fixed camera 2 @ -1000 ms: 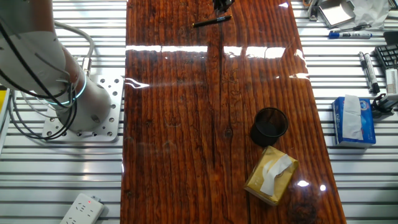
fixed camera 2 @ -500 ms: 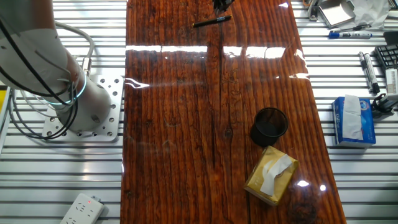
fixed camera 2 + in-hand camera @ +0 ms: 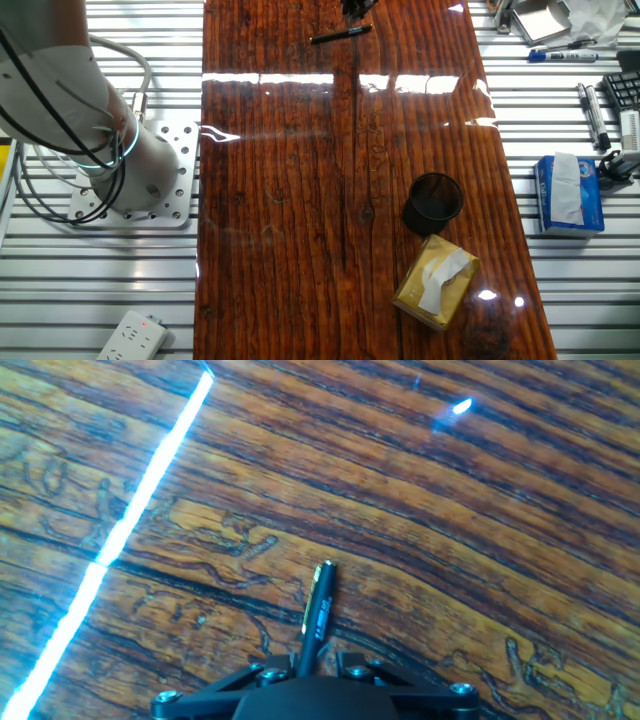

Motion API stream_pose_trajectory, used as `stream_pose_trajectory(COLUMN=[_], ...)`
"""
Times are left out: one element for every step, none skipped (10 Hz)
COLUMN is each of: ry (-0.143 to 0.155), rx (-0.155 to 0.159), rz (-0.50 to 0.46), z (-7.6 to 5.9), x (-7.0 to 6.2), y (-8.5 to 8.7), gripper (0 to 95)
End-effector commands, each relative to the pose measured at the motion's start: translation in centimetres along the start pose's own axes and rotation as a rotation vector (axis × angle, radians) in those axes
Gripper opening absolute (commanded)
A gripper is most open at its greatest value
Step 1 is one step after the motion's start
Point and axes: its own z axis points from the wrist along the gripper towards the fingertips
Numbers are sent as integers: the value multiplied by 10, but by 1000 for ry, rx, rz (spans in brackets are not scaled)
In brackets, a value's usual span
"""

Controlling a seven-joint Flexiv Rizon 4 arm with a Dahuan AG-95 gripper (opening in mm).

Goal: Put the pen into the pen holder

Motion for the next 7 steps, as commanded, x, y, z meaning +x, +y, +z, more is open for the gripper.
stream_pose_trajectory(ry=[12, 6, 2, 4, 6, 6, 4], rx=[2, 8, 7, 9, 10, 10, 11], rz=[-3, -5, -3, 0, -3, 0, 5], z=[0, 7, 9, 11, 12, 14, 19], x=[0, 0, 0, 1, 1, 1, 2], y=[0, 2, 3, 3, 3, 4, 5], gripper=[190, 190, 190, 190, 190, 190, 190])
